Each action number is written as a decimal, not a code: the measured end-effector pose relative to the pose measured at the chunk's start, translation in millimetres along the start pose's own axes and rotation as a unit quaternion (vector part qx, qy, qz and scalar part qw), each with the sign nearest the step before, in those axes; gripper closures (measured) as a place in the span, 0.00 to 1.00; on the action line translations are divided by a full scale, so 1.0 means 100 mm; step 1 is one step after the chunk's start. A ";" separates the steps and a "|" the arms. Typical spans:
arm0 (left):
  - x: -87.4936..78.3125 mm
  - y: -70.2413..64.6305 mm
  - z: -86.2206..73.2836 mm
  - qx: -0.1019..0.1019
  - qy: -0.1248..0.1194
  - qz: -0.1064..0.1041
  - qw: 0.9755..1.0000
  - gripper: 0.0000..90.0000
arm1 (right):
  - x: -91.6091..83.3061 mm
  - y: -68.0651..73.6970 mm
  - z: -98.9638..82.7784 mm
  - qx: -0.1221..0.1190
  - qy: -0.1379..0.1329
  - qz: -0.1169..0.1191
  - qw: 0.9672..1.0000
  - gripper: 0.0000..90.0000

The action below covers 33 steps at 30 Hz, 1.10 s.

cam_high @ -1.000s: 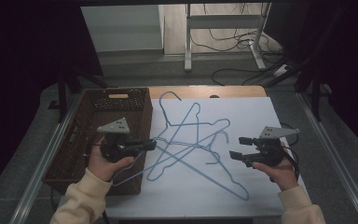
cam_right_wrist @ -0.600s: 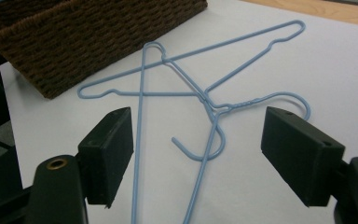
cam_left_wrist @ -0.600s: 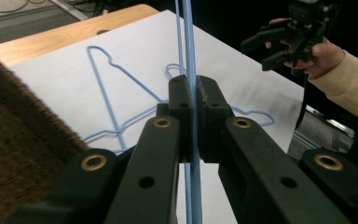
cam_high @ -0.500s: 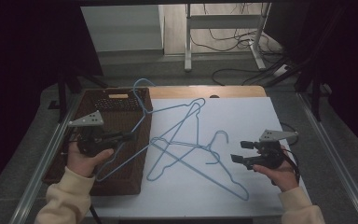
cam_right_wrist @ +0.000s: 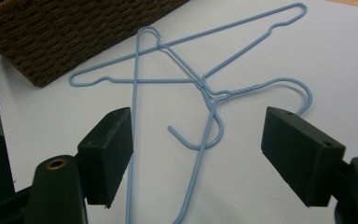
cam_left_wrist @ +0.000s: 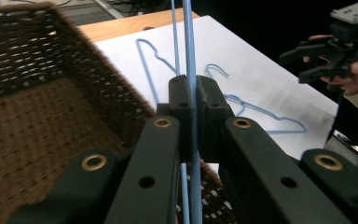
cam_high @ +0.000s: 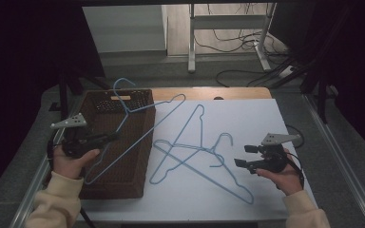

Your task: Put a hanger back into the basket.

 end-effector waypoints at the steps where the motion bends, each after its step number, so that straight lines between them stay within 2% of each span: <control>1: -0.02 0.02 -0.01 -0.002 -0.002 0.004 1.000 0.96 | 0.00 0.00 0.00 0.000 0.001 0.000 1.000 0.28; 9: -0.23 0.26 -0.05 -0.024 -0.021 0.039 0.999 0.96 | 0.01 0.01 -0.01 -0.002 0.005 -0.001 1.000 0.28; 23: -0.43 0.59 -0.12 -0.053 -0.028 0.076 0.995 0.96 | 0.02 0.01 -0.02 -0.003 0.010 -0.001 1.000 0.28; 27: -0.45 0.65 -0.15 -0.059 -0.027 0.081 0.995 0.96 | 0.03 0.01 -0.03 -0.003 0.011 -0.001 1.000 0.28; 33: -0.39 0.77 -0.25 -0.073 -0.010 0.087 0.993 0.96 | 0.03 0.01 -0.03 -0.003 0.013 -0.001 1.000 0.28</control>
Point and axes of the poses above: each handheld gripper's, and its own axes: x roughly forward along the jaws, z roughly out of its top, y roughly to its left, the point moved 7 cm from there along x, roughly forward along the jaws, and after that the axes turned 9 degrees about -z, right-handed, at the moved point
